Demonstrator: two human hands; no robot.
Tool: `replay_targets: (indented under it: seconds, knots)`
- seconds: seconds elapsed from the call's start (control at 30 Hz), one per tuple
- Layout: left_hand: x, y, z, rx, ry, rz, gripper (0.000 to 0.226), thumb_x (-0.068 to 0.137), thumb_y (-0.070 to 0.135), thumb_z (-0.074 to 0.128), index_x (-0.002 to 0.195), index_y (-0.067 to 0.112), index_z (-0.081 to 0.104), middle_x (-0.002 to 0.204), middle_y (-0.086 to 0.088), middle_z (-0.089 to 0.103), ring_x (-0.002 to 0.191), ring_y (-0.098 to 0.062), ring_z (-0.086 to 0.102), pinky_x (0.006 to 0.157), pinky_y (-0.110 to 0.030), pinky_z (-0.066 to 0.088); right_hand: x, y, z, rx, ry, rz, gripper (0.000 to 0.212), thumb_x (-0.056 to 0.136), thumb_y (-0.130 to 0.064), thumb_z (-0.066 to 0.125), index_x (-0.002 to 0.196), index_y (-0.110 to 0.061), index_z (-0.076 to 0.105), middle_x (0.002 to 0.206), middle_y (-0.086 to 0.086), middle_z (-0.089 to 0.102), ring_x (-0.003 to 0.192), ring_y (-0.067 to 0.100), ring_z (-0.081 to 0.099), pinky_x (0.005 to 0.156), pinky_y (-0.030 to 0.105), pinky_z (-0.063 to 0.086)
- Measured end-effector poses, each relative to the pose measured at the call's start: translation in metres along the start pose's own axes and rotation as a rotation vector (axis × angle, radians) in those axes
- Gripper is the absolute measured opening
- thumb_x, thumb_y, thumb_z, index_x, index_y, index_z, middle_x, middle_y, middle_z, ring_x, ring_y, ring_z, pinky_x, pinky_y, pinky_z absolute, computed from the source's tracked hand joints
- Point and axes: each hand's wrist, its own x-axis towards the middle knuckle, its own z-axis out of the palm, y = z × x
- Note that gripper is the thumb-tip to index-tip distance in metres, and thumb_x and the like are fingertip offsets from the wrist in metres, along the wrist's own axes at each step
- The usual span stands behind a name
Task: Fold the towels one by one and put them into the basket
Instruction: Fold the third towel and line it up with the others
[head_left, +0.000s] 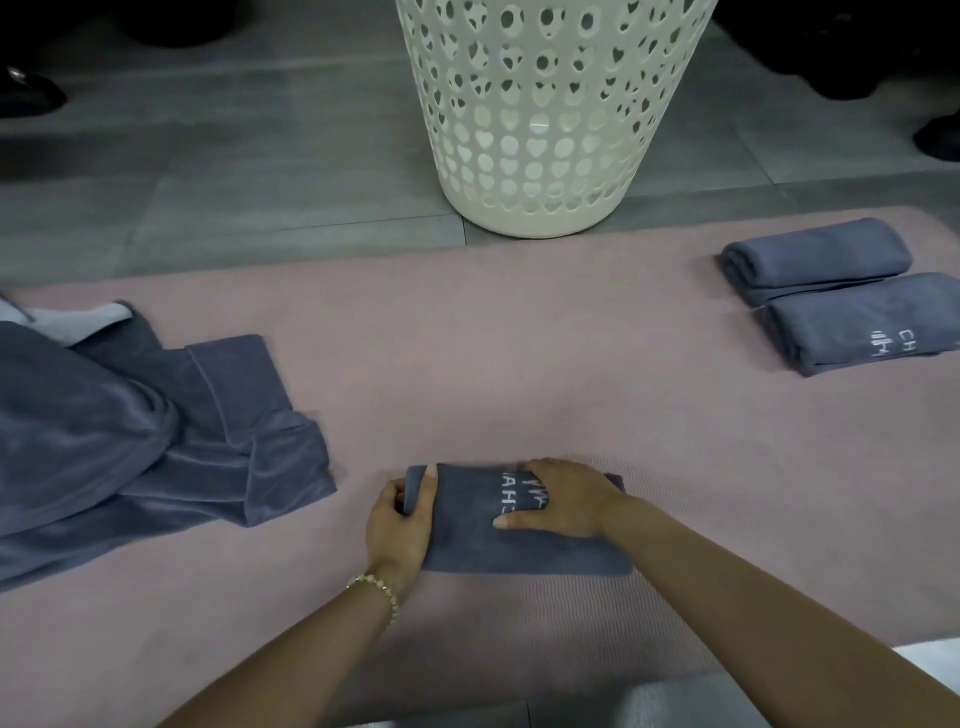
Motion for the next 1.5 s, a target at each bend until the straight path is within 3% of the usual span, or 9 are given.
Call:
replay_targets:
  seconds: [0.23,0.4,0.5,0.73,0.9,1.03,1.13,1.3,1.5]
  knots:
    - [-0.025,0.013,0.006,-0.009,0.263,0.015,0.083,0.076,0.047,0.071,0.131,-0.008,0.041,0.128,-0.024,0.054,0.119,-0.036,0.052,0.102,-0.038,0.042,0.003,0.008,-0.001,0.436,0.007,0.139,0.062,0.068,-0.064,0.071,0.112,-0.021,0.065,0.110,-0.005,0.068,0.099,0.011,0.063,0.089,0.023,0.049]
    - [-0.066,0.043,0.050,-0.190,-0.348,0.066,0.034,0.088,0.029,0.063,0.116,0.015,0.048,0.104,0.007,0.065,0.085,0.007,0.065,0.066,-0.008,0.049,-0.020,0.002,-0.011,1.126,0.329,0.166,0.031,0.082,-0.043,0.069,0.089,-0.013,0.070,0.092,0.000,0.074,0.085,0.013,0.070,0.073,0.019,0.054]
    - [-0.072,0.073,0.074,-0.206,-0.562,0.126,0.065,0.070,0.045,0.079,0.125,0.021,0.053,0.115,0.004,0.068,0.100,-0.005,0.066,0.083,-0.021,0.054,-0.040,0.004,-0.038,1.368,0.401,0.111,0.036,0.087,-0.039,0.063,0.103,-0.008,0.068,0.097,0.004,0.074,0.089,0.015,0.071,0.072,0.022,0.056]
    - [-0.069,0.153,0.115,-0.152,-0.931,0.194,0.052,0.079,0.015,0.070,0.127,0.019,0.051,0.118,-0.004,0.067,0.107,-0.020,0.065,0.090,-0.035,0.054,-0.095,0.040,-0.095,1.608,0.404,-0.050,0.042,0.091,-0.044,0.052,0.121,-0.015,0.060,0.114,0.004,0.070,0.106,0.020,0.066,0.085,0.029,0.056]
    - [-0.065,0.188,0.159,0.097,-1.225,0.154,0.052,0.083,0.025,0.070,0.131,0.026,0.048,0.123,0.000,0.065,0.112,-0.018,0.062,0.095,-0.036,0.050,-0.115,0.088,-0.103,1.745,0.388,-0.064,0.049,0.088,-0.044,0.051,0.126,-0.014,0.057,0.121,0.006,0.066,0.113,0.021,0.063,0.095,0.034,0.051]
    - [-0.059,0.183,0.219,0.284,-0.948,0.334,0.041,0.088,0.032,0.062,0.128,0.028,0.049,0.112,0.004,0.066,0.091,-0.008,0.065,0.077,-0.014,0.051,-0.116,0.144,-0.100,1.855,0.717,-0.062,0.036,0.092,-0.027,0.056,0.122,-0.008,0.059,0.119,0.011,0.066,0.113,0.027,0.062,0.089,0.033,0.055]
    - [-0.042,0.153,0.255,0.565,-0.651,0.602,0.044,0.092,0.027,0.057,0.133,0.014,0.047,0.124,-0.011,0.059,0.107,-0.023,0.059,0.094,-0.027,0.042,-0.128,0.205,-0.104,1.903,1.010,0.116,0.031,0.090,-0.017,0.059,0.119,-0.005,0.061,0.116,0.013,0.067,0.098,0.023,0.068,0.071,0.026,0.059]
    - [-0.019,0.128,0.296,1.099,-0.624,0.790,0.102,0.063,0.077,0.019,0.150,0.024,0.018,0.157,0.002,0.019,0.143,-0.019,0.019,0.116,-0.032,0.017,-0.148,0.292,-0.138,1.951,1.203,0.165,0.043,0.089,-0.018,0.061,0.130,-0.007,0.054,0.125,0.010,0.063,0.109,0.022,0.062,0.080,0.031,0.057]
    - [-0.008,0.108,0.317,1.369,-0.578,0.828,0.096,0.076,0.082,0.029,0.150,0.032,-0.006,0.159,0.005,-0.011,0.147,-0.026,-0.004,0.118,-0.041,0.008,-0.144,0.344,-0.173,1.951,1.242,0.125,0.040,0.092,-0.018,0.058,0.130,-0.007,0.053,0.124,0.009,0.062,0.108,0.020,0.062,0.088,0.032,0.051]
